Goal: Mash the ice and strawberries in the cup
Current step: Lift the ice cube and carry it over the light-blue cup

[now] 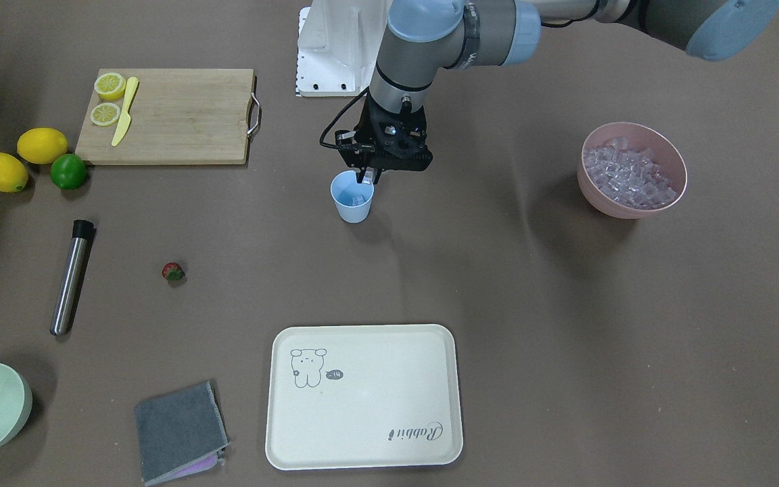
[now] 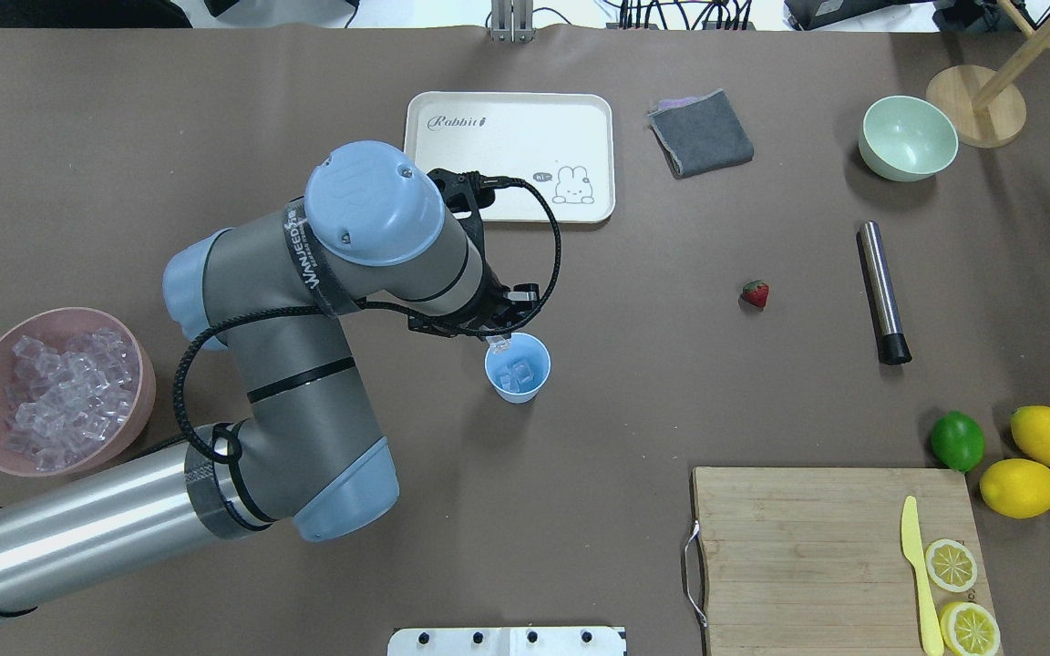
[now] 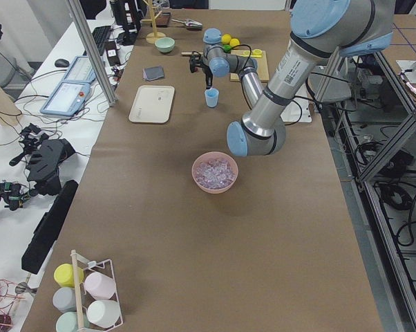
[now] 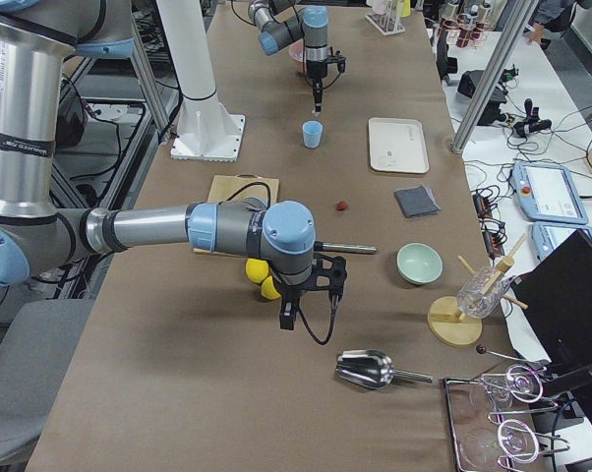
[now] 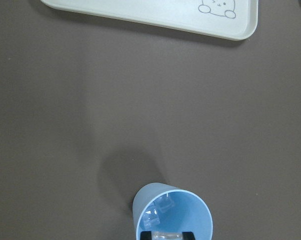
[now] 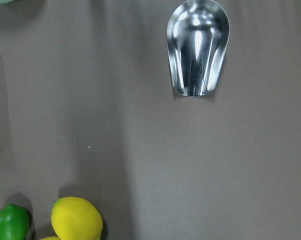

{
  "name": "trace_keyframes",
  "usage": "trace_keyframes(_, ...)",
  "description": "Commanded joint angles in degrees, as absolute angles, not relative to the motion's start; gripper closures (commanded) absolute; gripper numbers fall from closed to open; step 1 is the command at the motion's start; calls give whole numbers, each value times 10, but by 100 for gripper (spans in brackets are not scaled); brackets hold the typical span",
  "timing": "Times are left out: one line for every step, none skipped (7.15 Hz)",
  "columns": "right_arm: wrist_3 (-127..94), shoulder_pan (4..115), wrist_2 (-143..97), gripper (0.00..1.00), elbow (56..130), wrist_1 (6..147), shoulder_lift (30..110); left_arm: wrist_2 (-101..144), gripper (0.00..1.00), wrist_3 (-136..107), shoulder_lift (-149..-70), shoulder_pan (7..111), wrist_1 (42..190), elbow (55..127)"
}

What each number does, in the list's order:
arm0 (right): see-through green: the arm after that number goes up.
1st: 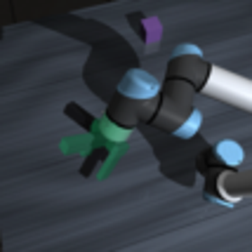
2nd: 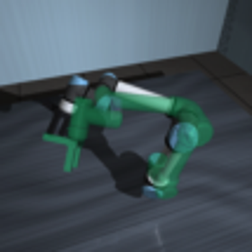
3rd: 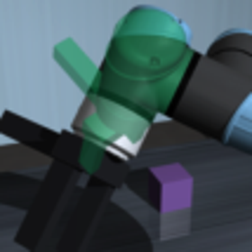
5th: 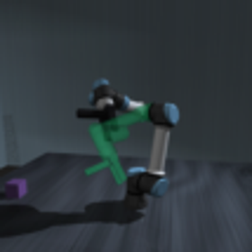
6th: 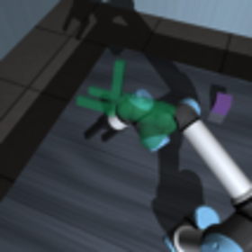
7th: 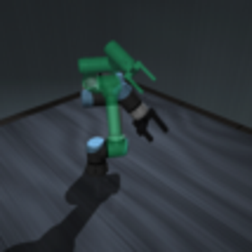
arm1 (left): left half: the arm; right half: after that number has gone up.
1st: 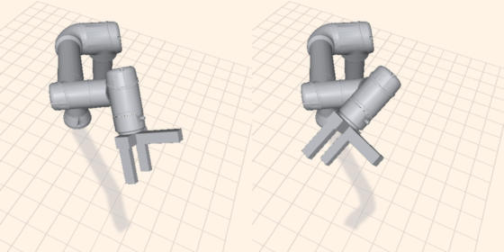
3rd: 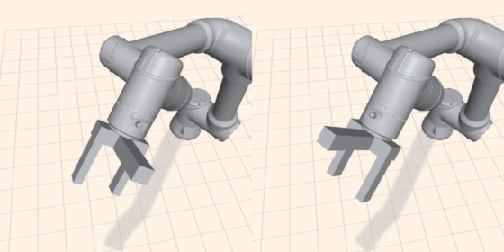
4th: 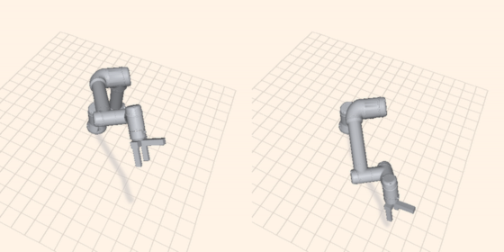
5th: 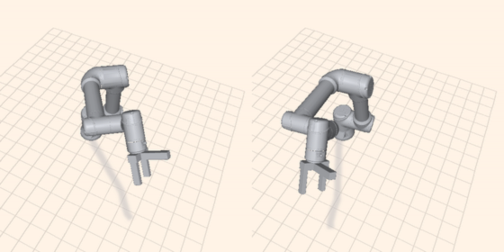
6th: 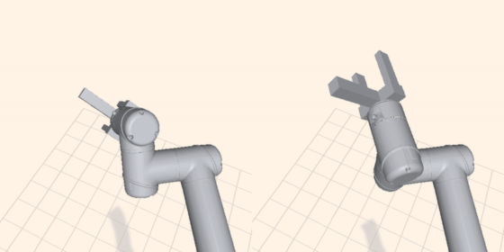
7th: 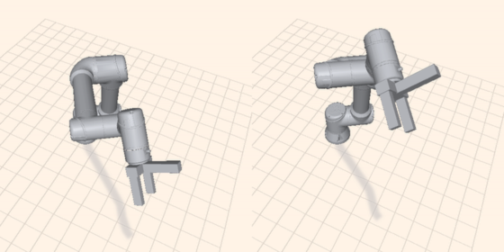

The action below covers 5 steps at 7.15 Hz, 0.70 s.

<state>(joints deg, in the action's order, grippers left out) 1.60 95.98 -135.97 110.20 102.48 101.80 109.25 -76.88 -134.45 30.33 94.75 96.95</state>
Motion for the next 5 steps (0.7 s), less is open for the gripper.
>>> trace_keyframes(16, 960, -1360, 0, 1103, 1025, 1020, 1075, 87, -770, -1351, 298, 954, 950)
trace_keyframes(17, 960, -1360, 0, 1102, 1025, 1020, 1074, 84, -771, -1351, 293, 953, 950)
trace_keyframes(16, 960, -1360, 0, 1101, 1025, 1020, 1074, 79, -772, -1352, 291, 953, 951)
trace_keyframes(17, 960, -1360, 0, 1101, 1025, 1021, 1074, 32, -772, -1352, 288, 953, 951)
trace_keyframes(17, 960, -1360, 0, 1102, 1025, 1024, 1061, 4, -772, -1351, 285, 954, 953)
